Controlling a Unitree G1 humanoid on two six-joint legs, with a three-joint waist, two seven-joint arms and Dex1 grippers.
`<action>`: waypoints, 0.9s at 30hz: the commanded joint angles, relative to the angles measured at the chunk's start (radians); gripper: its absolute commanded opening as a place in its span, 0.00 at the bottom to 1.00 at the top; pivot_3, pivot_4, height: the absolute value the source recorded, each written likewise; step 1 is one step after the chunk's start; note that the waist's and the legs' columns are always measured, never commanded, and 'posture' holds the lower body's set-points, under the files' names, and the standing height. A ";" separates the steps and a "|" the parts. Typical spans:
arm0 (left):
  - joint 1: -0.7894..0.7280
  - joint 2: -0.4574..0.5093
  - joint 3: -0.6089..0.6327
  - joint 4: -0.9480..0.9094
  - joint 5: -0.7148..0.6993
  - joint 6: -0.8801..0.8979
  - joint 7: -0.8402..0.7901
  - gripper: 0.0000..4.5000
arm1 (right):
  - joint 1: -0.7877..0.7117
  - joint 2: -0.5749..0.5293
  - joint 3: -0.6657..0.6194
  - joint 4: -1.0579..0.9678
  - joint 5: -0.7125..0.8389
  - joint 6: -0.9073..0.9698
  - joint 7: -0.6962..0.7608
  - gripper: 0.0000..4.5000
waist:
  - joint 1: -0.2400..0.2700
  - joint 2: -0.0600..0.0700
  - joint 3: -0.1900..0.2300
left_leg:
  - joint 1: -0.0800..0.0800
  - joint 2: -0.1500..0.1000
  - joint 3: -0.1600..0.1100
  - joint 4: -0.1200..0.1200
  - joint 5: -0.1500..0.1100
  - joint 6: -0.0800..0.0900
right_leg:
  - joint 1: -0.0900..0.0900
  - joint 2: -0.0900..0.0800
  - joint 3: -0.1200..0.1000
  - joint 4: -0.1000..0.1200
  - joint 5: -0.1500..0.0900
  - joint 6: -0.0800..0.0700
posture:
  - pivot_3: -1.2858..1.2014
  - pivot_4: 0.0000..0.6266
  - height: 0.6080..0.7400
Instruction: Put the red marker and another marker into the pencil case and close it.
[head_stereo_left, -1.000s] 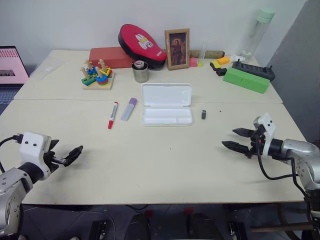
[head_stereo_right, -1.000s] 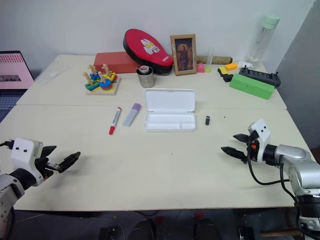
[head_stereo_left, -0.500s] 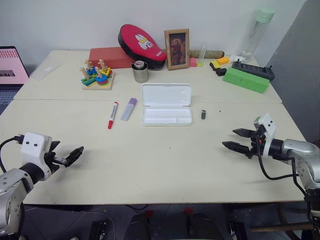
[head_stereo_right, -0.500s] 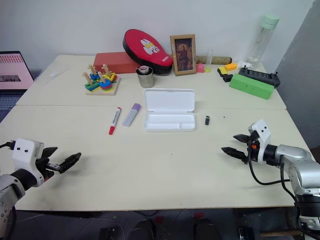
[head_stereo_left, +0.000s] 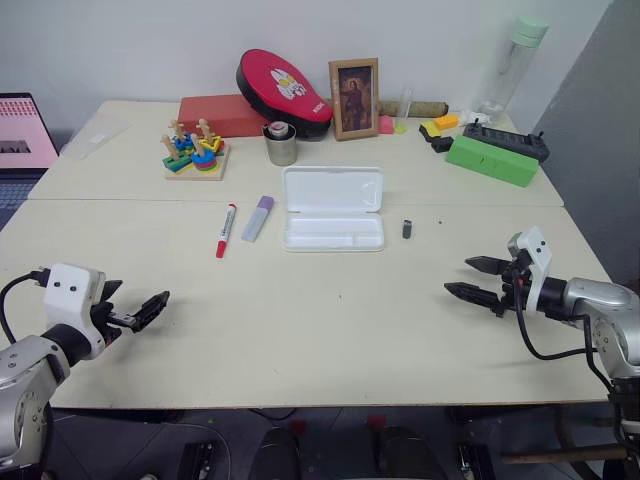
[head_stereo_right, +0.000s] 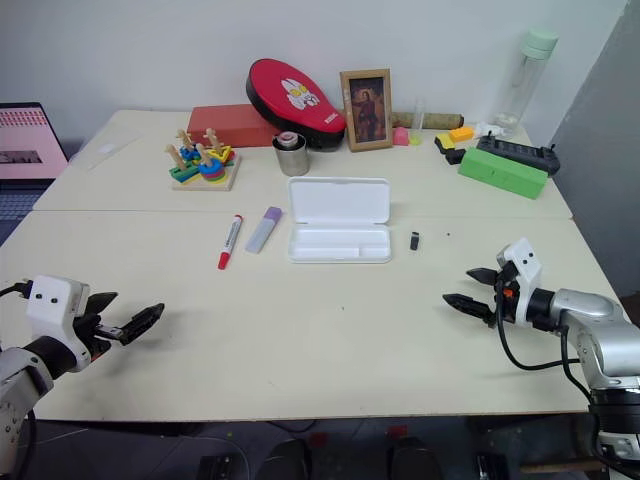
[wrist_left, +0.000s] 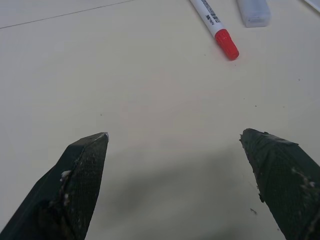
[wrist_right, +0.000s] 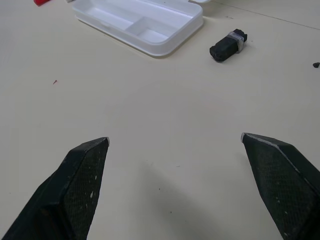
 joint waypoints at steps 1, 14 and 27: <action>-0.063 -0.020 -0.089 -0.097 -0.023 0.003 -0.029 1.00 | -0.104 0.015 0.049 -0.045 0.022 0.012 0.049 1.00 | 0.000 0.001 0.001 | 0.000 0.000 0.000 0.000 0.000 0.000 | 0.000 0.000 0.000 0.000 0.000 0.000 | 0.52 0.24 1.00; -0.341 -0.165 -0.357 -0.173 -0.067 0.011 -0.072 1.00 | -0.619 0.296 0.412 0.391 -0.215 -0.179 0.186 1.00 | -0.001 0.001 0.001 | 0.000 0.000 0.000 0.002 0.001 0.000 | 0.003 0.001 0.000 0.006 0.004 0.004 | 0.52 0.24 1.00; -0.328 -0.238 -0.375 -0.265 -0.106 0.038 -0.023 1.00 | -0.856 0.510 0.481 1.046 -0.471 -0.547 0.163 1.00 | -0.001 0.001 0.000 | 0.002 0.000 0.000 0.003 0.001 0.000 | 0.002 0.001 -0.001 0.015 0.002 -0.001 | 0.52 0.24 1.00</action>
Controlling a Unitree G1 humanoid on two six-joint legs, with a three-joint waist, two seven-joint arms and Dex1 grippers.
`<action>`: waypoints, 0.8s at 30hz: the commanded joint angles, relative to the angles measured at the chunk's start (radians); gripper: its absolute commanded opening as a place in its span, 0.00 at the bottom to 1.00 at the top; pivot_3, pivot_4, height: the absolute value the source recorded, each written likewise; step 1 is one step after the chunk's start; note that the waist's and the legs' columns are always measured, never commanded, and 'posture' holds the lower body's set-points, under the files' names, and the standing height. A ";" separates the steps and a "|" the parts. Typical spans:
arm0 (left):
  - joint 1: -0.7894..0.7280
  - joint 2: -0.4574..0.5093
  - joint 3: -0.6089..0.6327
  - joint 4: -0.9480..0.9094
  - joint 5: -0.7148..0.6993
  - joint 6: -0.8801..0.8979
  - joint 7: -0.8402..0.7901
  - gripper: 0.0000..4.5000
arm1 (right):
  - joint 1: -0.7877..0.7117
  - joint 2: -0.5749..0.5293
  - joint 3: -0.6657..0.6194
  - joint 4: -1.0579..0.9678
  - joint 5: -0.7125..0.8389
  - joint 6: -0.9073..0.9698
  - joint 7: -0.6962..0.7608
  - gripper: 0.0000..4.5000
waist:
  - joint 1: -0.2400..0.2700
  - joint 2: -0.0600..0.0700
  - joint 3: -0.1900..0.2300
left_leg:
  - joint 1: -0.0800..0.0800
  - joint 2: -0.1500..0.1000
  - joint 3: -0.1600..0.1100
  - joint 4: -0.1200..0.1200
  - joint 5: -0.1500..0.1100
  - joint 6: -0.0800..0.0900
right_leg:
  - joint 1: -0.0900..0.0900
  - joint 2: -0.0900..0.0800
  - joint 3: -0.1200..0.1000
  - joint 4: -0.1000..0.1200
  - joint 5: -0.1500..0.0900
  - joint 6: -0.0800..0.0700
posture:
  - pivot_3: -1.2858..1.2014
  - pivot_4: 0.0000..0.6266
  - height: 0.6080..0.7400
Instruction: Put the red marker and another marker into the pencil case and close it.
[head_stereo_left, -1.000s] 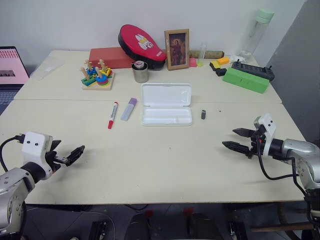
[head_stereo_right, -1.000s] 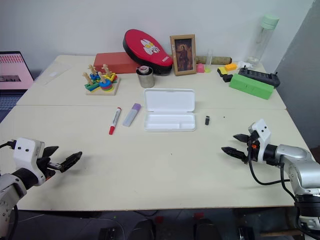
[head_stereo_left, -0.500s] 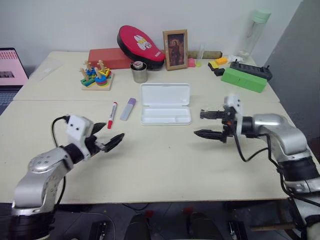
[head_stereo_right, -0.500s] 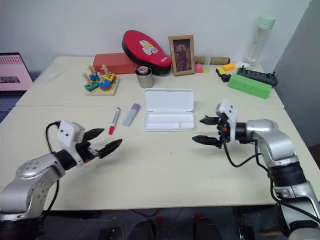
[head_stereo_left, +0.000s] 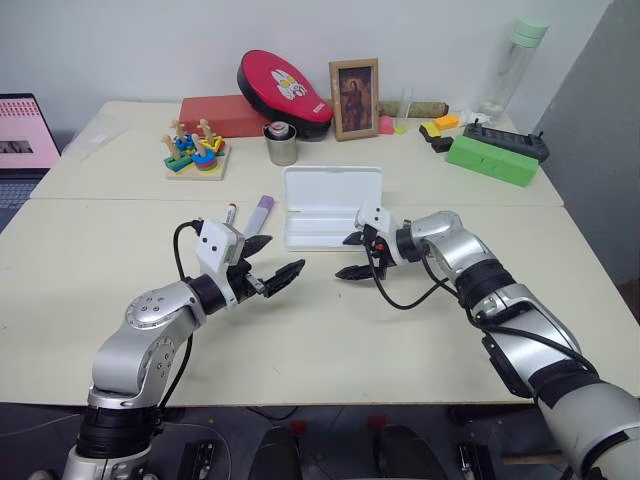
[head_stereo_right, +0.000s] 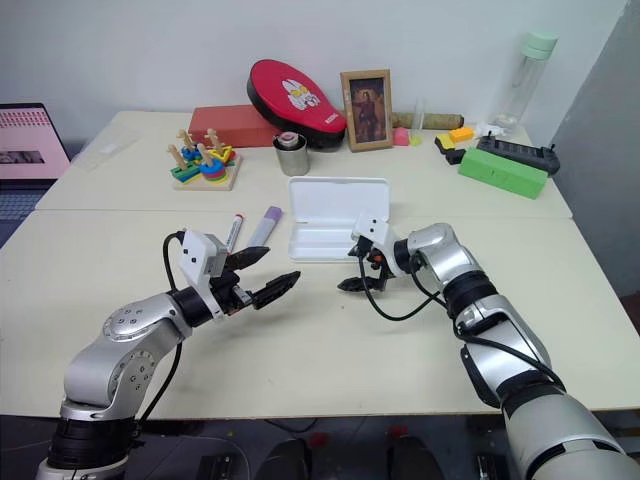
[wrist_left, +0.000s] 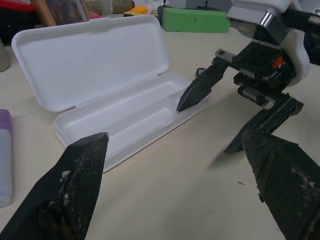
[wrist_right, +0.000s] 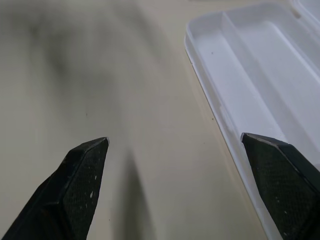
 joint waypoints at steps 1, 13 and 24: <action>0.002 -0.013 0.030 -0.071 -0.039 0.000 0.010 1.00 | -0.060 0.017 -0.020 0.087 -0.040 -0.088 -0.004 1.00 | 0.000 0.000 0.000 | 0.000 0.000 0.000 0.000 0.000 0.000 | 0.000 0.000 0.000 0.000 0.000 0.000 | 0.52 0.24 1.00; -0.012 -0.036 0.029 -0.064 -0.048 -0.011 0.026 1.00 | -0.123 0.006 -0.072 0.224 -0.110 -0.141 -0.019 1.00 | -0.001 0.000 0.000 | 0.000 0.000 0.000 0.000 0.000 0.000 | 0.000 0.000 0.000 0.000 0.000 0.000 | 0.52 0.24 1.00; -0.030 -0.046 0.033 -0.076 -0.089 0.009 0.027 1.00 | -0.112 0.023 -0.043 0.291 -0.227 -0.170 -0.106 0.79 | -0.007 0.000 -0.001 | 0.002 0.000 0.000 0.000 0.000 0.000 | 0.001 0.000 0.000 0.001 0.000 0.000 | 0.52 0.24 1.00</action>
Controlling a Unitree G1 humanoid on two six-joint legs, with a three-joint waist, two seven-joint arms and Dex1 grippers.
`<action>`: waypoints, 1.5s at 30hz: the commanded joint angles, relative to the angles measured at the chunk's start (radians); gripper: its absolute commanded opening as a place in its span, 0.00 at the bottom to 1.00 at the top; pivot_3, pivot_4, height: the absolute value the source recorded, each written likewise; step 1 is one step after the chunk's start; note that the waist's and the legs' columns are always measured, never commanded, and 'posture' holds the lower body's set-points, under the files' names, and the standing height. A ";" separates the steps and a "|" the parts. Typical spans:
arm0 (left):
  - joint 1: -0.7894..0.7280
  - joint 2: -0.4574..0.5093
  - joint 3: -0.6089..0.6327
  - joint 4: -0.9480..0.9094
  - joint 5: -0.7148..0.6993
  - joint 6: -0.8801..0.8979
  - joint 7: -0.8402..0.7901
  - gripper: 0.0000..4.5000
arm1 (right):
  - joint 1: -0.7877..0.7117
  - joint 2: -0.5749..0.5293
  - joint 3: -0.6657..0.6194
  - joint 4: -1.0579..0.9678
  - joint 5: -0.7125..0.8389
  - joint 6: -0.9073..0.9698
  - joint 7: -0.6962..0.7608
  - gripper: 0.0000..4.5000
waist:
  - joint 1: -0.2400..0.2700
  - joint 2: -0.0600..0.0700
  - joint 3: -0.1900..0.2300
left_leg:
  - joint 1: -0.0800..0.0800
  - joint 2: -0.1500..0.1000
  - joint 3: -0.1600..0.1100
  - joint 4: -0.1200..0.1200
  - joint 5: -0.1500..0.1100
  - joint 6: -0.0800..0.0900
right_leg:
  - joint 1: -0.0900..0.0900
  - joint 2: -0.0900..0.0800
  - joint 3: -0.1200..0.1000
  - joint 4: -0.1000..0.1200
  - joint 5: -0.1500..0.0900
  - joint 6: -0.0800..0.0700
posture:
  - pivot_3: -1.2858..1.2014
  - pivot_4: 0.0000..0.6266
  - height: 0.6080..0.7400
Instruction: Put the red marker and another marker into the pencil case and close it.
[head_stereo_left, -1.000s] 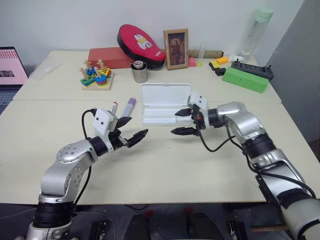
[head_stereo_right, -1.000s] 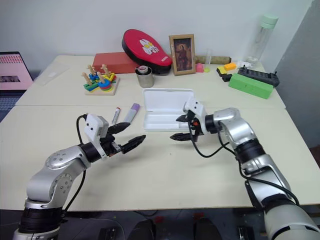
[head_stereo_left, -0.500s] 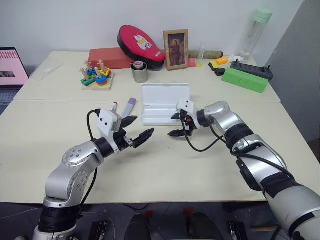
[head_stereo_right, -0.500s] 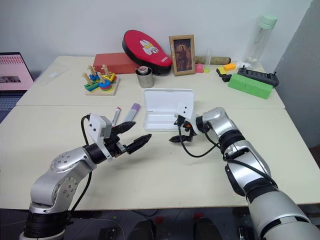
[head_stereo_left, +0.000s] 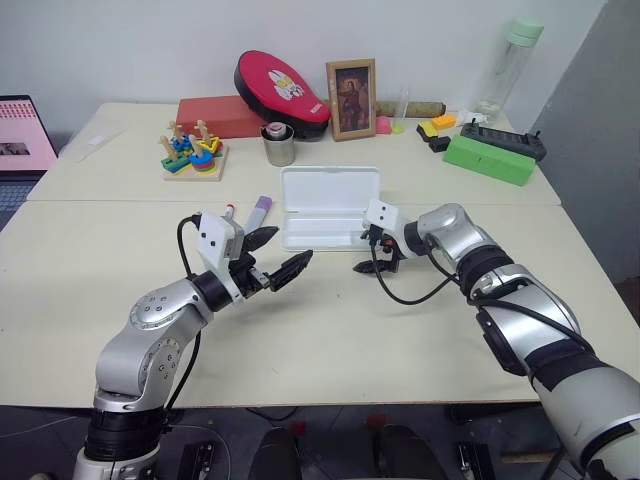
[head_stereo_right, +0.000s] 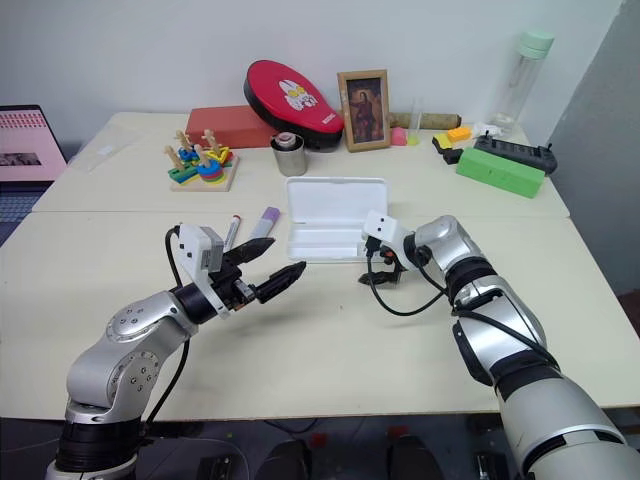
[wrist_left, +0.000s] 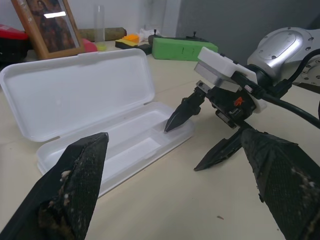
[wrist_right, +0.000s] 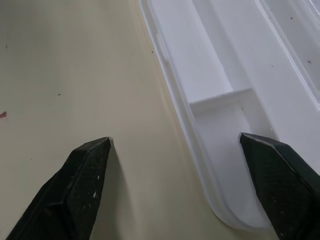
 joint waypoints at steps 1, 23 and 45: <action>-0.020 0.000 0.019 -0.040 -0.033 0.006 0.001 1.00 | -0.008 0.006 0.001 0.021 -0.039 -0.013 -0.033 0.71 | -0.002 0.000 0.000 | 0.001 0.000 0.000 0.000 0.000 0.000 | 0.001 0.000 0.000 0.000 0.000 0.000 | 0.52 0.24 1.00; 0.011 0.021 0.039 -0.066 -0.073 0.033 0.023 1.00 | -0.015 0.022 -0.037 0.010 -0.049 -0.087 0.021 0.00 | -0.006 0.000 0.000 | 0.007 0.000 -0.001 0.001 0.000 0.001 | 0.009 0.000 0.000 0.000 0.000 0.001 | 0.52 0.24 1.00; 0.433 0.205 0.290 -0.200 -0.155 0.033 -0.126 1.00 | 0.488 -0.137 0.084 -1.059 0.055 0.275 0.303 0.00 | -0.013 0.001 0.000 | 0.007 0.000 -0.001 0.001 0.001 0.000 | 0.006 0.000 0.000 -0.002 -0.002 0.001 | 0.52 0.24 1.00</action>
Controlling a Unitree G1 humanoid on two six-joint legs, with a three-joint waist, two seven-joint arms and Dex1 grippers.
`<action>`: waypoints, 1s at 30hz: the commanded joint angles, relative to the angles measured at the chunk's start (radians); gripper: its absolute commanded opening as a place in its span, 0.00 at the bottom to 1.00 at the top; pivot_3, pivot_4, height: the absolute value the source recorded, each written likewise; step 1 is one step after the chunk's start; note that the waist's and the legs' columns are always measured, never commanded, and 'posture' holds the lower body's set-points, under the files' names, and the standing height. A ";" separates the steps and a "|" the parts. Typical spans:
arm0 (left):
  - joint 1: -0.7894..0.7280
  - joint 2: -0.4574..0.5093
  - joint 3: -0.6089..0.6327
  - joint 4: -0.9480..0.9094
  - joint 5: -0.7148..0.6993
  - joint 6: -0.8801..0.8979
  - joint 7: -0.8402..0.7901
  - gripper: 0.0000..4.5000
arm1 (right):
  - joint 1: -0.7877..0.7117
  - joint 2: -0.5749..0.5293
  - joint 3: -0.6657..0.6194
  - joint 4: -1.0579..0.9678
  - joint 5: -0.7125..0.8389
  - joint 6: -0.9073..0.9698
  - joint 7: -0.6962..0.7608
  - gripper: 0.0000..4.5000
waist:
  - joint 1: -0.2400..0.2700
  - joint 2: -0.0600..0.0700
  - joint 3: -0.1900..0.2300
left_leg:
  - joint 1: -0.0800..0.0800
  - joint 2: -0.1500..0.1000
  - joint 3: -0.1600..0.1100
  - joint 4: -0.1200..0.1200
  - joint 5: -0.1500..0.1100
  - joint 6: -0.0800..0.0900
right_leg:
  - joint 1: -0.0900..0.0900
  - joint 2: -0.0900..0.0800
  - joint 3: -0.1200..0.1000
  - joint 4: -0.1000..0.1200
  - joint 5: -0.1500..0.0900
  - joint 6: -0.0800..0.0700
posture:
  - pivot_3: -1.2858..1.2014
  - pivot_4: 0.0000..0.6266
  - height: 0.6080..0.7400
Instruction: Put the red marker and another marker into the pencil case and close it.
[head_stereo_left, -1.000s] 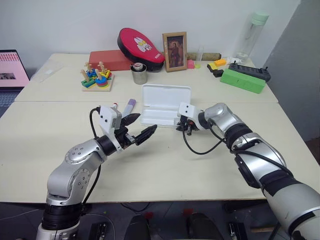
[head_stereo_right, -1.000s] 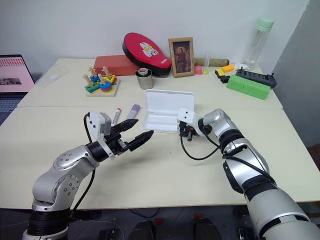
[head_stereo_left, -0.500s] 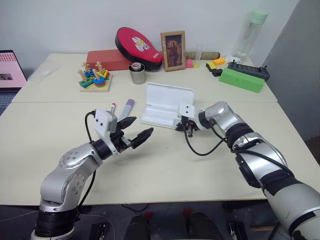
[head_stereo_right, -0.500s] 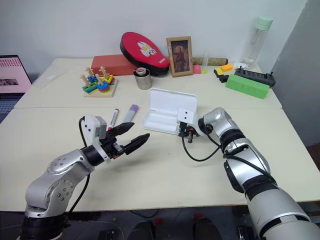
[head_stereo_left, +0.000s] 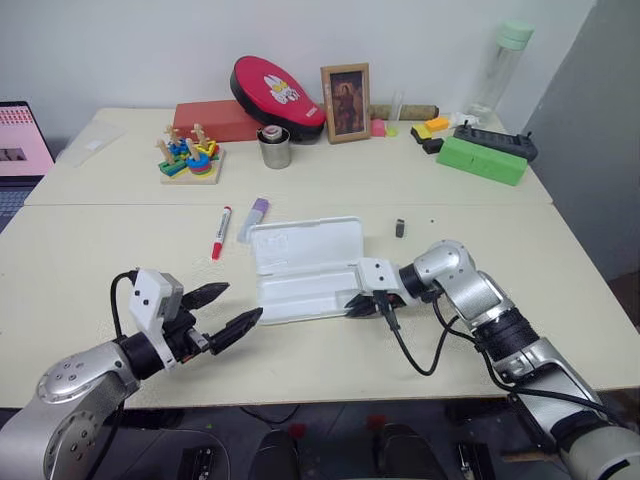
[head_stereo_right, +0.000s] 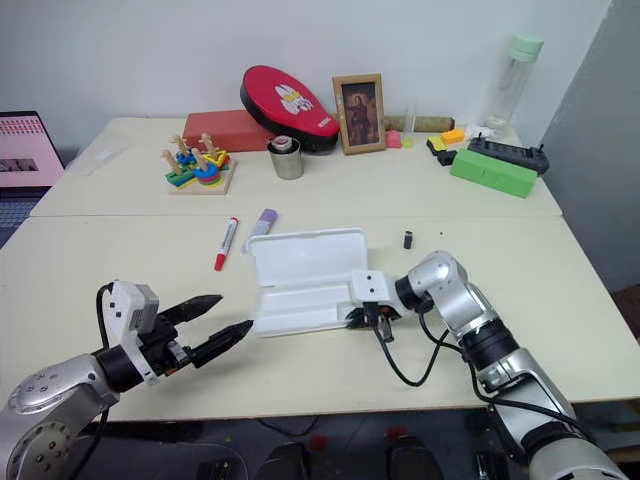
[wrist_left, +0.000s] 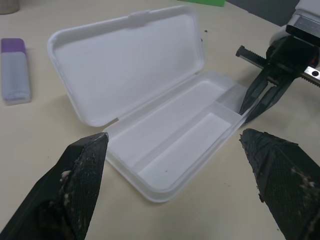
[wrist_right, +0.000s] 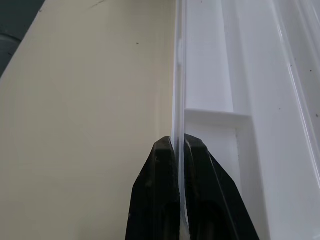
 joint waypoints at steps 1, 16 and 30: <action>-0.012 0.022 0.036 -0.025 -0.019 -0.006 -0.008 1.00 | -0.004 -0.007 0.006 -0.050 0.009 0.052 -0.033 0.00 | 0.000 -0.001 0.000 | 0.000 0.000 0.000 0.000 0.000 0.000 | -0.001 0.000 0.000 0.000 -0.002 0.002 | 0.52 0.24 1.00; -0.055 0.023 0.004 -0.015 -0.013 0.004 0.000 1.00 | 0.042 -0.039 0.047 -0.191 0.025 0.229 -0.085 0.00 | 0.003 -0.003 -0.002 | -0.006 0.000 0.000 -0.001 0.000 0.000 | -0.006 0.000 0.000 0.000 0.001 -0.002 | 0.52 0.24 1.00; -0.120 -0.004 0.008 0.014 -0.009 0.035 0.079 1.00 | 0.018 -0.026 0.008 -0.248 0.126 0.264 -0.097 0.52 | 0.004 -0.003 -0.002 | -0.006 0.000 0.000 -0.001 0.000 0.000 | -0.006 0.000 0.000 0.001 0.001 -0.001 | 0.52 0.24 1.00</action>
